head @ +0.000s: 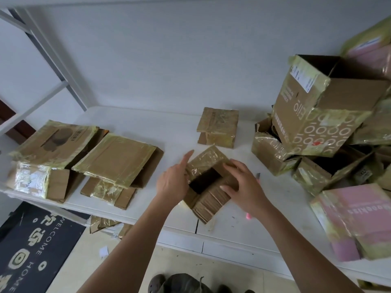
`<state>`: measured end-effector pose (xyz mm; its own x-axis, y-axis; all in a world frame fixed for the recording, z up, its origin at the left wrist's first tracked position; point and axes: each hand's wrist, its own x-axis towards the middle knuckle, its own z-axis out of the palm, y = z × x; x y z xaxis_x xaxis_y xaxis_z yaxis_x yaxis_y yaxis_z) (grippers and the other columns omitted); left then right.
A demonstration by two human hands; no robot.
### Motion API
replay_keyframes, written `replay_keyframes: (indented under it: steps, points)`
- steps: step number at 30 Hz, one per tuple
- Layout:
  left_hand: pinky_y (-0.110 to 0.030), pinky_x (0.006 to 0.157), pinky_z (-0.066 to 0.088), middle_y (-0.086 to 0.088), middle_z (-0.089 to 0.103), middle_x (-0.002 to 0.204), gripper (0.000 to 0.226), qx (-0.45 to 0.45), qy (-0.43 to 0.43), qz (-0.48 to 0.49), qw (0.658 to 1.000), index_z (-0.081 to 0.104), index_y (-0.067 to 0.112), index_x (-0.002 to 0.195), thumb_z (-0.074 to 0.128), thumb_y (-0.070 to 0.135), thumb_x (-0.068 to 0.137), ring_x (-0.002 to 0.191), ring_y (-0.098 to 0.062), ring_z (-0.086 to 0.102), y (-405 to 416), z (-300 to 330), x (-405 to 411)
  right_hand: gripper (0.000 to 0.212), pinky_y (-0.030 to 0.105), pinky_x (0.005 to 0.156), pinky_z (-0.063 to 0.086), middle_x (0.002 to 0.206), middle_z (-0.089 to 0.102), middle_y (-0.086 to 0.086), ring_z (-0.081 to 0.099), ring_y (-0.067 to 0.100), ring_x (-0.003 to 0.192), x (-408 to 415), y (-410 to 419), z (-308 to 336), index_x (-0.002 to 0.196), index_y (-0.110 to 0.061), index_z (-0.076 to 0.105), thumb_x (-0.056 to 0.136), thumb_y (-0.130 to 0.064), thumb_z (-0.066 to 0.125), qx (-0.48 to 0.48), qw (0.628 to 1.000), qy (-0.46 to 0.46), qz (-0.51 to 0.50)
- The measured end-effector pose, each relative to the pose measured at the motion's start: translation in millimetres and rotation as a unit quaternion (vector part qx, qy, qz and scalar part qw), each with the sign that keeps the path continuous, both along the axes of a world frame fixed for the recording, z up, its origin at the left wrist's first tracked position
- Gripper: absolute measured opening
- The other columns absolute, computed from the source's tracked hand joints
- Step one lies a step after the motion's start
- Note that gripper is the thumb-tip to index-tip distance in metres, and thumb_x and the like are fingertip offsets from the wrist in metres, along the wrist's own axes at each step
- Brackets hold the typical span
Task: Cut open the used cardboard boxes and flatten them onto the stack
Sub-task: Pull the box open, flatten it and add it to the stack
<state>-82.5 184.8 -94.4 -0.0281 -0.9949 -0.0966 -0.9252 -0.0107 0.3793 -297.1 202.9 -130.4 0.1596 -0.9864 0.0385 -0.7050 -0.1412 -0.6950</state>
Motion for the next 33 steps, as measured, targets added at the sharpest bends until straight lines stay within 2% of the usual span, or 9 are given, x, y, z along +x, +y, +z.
replay_keyframes:
  steps: [3, 5, 11, 16, 21, 24, 27, 30, 33]
  points:
    - [-0.037, 0.074, 0.054, 0.002, 0.053, 0.124, 0.076, -0.020, 0.058, -0.035, 0.997, 0.022, 0.050, 0.139, 0.057, 0.005, 0.088, 0.101, -0.022, 0.059, 4, -9, -6, 0.068, 0.044, 0.112, 0.036, 0.147, 0.045, -0.005, 0.044, 0.014, 0.135, 1, -1, 1, 0.142, -0.021, 0.045, 0.083, -0.031, 0.078, -0.005, 0.999, -0.001, -0.048]
    - [-0.035, 0.080, 0.052, 0.000, 0.044, 0.134, 0.079, -0.021, 0.042, -0.049, 0.998, 0.021, 0.049, 0.139, 0.070, 0.019, 0.086, 0.116, -0.024, 0.052, 5, -15, -9, 0.077, 0.053, 0.111, 0.034, 0.144, 0.049, -0.006, 0.047, 0.014, 0.132, 0, -1, 0, 0.143, -0.022, 0.040, 0.079, -0.035, 0.081, 0.006, 0.997, 0.004, -0.071]
    - [-0.046, 0.113, 0.031, -0.002, 0.052, 0.117, 0.078, -0.057, -0.075, -0.057, 0.994, 0.018, 0.035, 0.152, 0.059, 0.011, 0.089, 0.110, -0.025, 0.053, 2, -16, -24, 0.087, 0.054, 0.110, 0.036, 0.143, 0.049, -0.006, 0.047, 0.013, 0.131, -2, 0, -4, 0.147, -0.022, 0.036, 0.075, -0.040, 0.082, 0.010, 0.997, 0.007, -0.074]
    - [-0.034, 0.084, 0.051, -0.003, 0.062, 0.110, 0.067, 0.018, -0.006, -0.113, 0.993, 0.028, 0.029, 0.153, 0.053, 0.020, 0.091, 0.098, -0.022, 0.059, -11, 1, -15, 0.083, 0.050, 0.108, 0.039, 0.139, 0.050, -0.008, 0.050, 0.013, 0.128, -3, -1, -3, 0.144, -0.024, 0.039, 0.074, -0.041, 0.083, 0.016, 0.996, 0.009, -0.087]
    - [-0.033, 0.087, 0.050, -0.001, 0.064, 0.116, 0.055, 0.072, 0.017, -0.138, 0.988, 0.038, 0.029, 0.149, 0.052, 0.020, 0.097, 0.097, -0.018, 0.060, -14, 11, 5, 0.076, 0.046, 0.103, 0.042, 0.133, 0.054, -0.007, 0.054, 0.012, 0.121, 1, -2, 1, 0.137, -0.022, 0.046, 0.073, -0.036, 0.085, 0.016, 0.996, -0.006, -0.082]
    - [-0.021, 0.068, 0.042, 0.001, 0.065, 0.110, 0.049, 0.101, 0.059, -0.143, 0.983, 0.048, 0.025, 0.144, 0.044, 0.010, 0.097, 0.072, -0.003, 0.055, -18, 15, 6, 0.076, 0.038, 0.101, 0.043, 0.133, 0.055, -0.006, 0.054, 0.012, 0.121, 0, -1, 1, 0.135, -0.019, 0.048, 0.071, -0.031, 0.087, 0.019, 0.996, -0.024, -0.082]
    - [-0.010, 0.055, 0.038, 0.005, 0.069, 0.096, 0.045, 0.126, 0.141, -0.134, 0.973, 0.059, 0.023, 0.133, 0.040, 0.004, 0.099, 0.059, 0.004, 0.054, -19, 22, 9, 0.076, 0.047, 0.107, 0.040, 0.137, 0.053, -0.004, 0.050, 0.013, 0.127, -1, 3, 1, 0.136, -0.016, 0.047, 0.072, -0.028, 0.087, 0.025, 0.996, -0.029, -0.086]
    - [-0.009, 0.059, 0.044, 0.009, 0.070, 0.098, 0.038, 0.129, 0.181, -0.119, 0.968, 0.068, 0.022, 0.117, 0.041, 0.002, 0.099, 0.075, 0.001, 0.061, -17, 25, 10, 0.068, 0.042, 0.106, 0.042, 0.136, 0.053, -0.001, 0.050, 0.015, 0.127, -2, 3, 2, 0.135, -0.014, 0.047, 0.079, -0.030, 0.082, 0.041, 0.996, -0.034, -0.077]
    - [-0.025, 0.070, 0.045, 0.000, 0.061, 0.086, 0.018, 0.137, 0.207, -0.108, 0.963, 0.064, 0.006, 0.100, 0.046, 0.004, 0.098, 0.079, -0.014, 0.057, -16, 23, 9, 0.054, 0.044, 0.095, 0.050, 0.105, 0.058, -0.006, 0.060, 0.013, 0.098, -1, -1, 12, 0.112, -0.018, 0.048, 0.081, -0.057, 0.070, 0.046, 0.992, 0.032, -0.116]
